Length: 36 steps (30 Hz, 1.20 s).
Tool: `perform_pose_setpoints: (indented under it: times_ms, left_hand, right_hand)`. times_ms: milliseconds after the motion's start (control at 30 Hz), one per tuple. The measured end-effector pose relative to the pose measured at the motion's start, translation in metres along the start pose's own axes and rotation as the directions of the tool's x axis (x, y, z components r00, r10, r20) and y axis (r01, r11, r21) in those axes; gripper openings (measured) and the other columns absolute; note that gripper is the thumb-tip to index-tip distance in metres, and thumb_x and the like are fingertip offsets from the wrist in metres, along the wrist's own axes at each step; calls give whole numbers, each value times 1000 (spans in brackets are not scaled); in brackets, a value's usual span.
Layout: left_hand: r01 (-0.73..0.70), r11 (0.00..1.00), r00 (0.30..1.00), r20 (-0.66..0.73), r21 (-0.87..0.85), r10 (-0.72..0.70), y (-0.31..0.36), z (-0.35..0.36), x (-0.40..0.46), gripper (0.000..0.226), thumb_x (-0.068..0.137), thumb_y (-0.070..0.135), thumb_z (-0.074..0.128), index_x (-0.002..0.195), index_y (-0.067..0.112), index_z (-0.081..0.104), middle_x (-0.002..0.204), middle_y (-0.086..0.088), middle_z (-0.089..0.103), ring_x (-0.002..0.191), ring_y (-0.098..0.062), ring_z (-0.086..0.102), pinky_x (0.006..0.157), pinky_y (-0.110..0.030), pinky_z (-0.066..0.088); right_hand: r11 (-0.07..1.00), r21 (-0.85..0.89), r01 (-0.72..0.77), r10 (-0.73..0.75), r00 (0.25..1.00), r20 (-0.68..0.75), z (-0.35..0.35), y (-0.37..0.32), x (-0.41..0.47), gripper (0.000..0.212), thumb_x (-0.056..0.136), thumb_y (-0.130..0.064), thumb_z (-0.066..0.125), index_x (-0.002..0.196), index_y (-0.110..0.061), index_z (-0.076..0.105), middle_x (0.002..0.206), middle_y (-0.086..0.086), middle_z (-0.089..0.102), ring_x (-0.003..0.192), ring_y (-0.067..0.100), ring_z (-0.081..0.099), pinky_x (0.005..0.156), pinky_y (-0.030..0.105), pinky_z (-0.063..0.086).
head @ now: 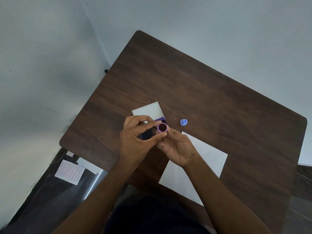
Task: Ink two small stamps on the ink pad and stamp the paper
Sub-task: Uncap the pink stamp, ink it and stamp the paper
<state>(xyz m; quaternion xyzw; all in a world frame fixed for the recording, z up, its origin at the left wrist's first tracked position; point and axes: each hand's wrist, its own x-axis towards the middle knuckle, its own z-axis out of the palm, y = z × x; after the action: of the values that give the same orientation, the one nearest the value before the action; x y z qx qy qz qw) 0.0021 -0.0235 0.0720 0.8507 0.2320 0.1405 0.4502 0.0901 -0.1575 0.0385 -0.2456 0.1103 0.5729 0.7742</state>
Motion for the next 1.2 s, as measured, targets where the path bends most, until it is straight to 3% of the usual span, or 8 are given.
perform_pose_setpoints:
  times_ms: [133, 300, 433, 533, 667, 800, 867, 1200]
  left_hand:
    - [34, 999, 999, 7, 19, -34, -8, 10, -4, 57, 72, 50, 72, 116, 14, 71, 114, -3, 64, 107, -14, 53, 88, -24, 50]
    - [130, 988, 986, 96, 77, -137, -37, 23, -12, 56, 72, 37, 81, 123, 18, 67, 123, -3, 61, 112, -6, 43, 92, -12, 38]
    - [164, 970, 973, 134, 177, -189, -59, 31, -16, 52, 76, 34, 80, 124, 20, 66, 125, -2, 60, 115, -12, 45, 96, -24, 42]
    - [164, 949, 971, 126, 268, -203, -71, 36, -16, 61, 77, 36, 79, 132, 20, 59, 131, -3, 55, 121, -18, 43, 98, -27, 39]
    - [145, 924, 974, 112, 354, -196, -83, 43, -14, 74, 74, 43, 79, 138, 19, 51, 137, -5, 53, 123, -24, 43, 100, -38, 43]
    - [111, 895, 963, 174, 432, -203, -89, 49, -12, 84, 70, 55, 77, 141, 20, 45, 141, -5, 50, 124, -27, 44, 101, -38, 41]
    - [97, 894, 965, 179, 438, -193, -91, 50, -14, 86, 69, 56, 77, 140, 20, 45, 141, -6, 50, 124, -27, 45, 100, -38, 40]
    - [100, 878, 965, 169, 468, -200, -100, 50, -19, 89, 68, 55, 78, 143, 23, 41, 143, -4, 47, 124, -27, 44, 101, -38, 38]
  right_hand:
    - [992, -121, 21, -29, 997, -65, -8, -9, 4, 33, 94, -14, 51, 122, 2, 55, 103, 13, 64, 83, 16, 57, 78, 28, 53]
    - [903, -424, 73, -225, 920, -321, -23, -10, 12, 22, 92, -17, 58, 107, -6, 69, 89, 9, 71, 74, 16, 62, 74, 30, 56]
    - [563, -822, -87, -462, 791, -401, -29, -5, 17, 14, 90, -19, 61, 89, -26, 73, 76, 2, 71, 64, 16, 61, 64, 24, 55]
    - [240, -948, -207, -572, 759, -310, -31, 0, 26, 10, 90, -24, 62, 96, -22, 69, 82, -3, 69, 67, 11, 61, 64, 20, 52]
    - [-5, -962, -271, -620, 756, -210, -33, 7, 36, 16, 91, -24, 60, 104, -14, 66, 103, 3, 68, 87, 10, 58, 76, 15, 44]
    - [-228, -916, -330, -553, 818, -157, -36, 11, 43, 26, 88, -13, 63, 113, -5, 60, 119, 16, 60, 105, 25, 55, 93, 35, 45]
    - [-384, -874, -299, -482, 872, -86, -38, 14, 45, 29, 87, -12, 64, 115, -3, 59, 122, 18, 59, 110, 30, 53, 96, 36, 42]
    - [-606, -769, -204, -338, 941, 16, -36, 18, 44, 29, 89, -11, 62, 114, 4, 56, 121, 24, 59, 108, 34, 54, 96, 39, 42]
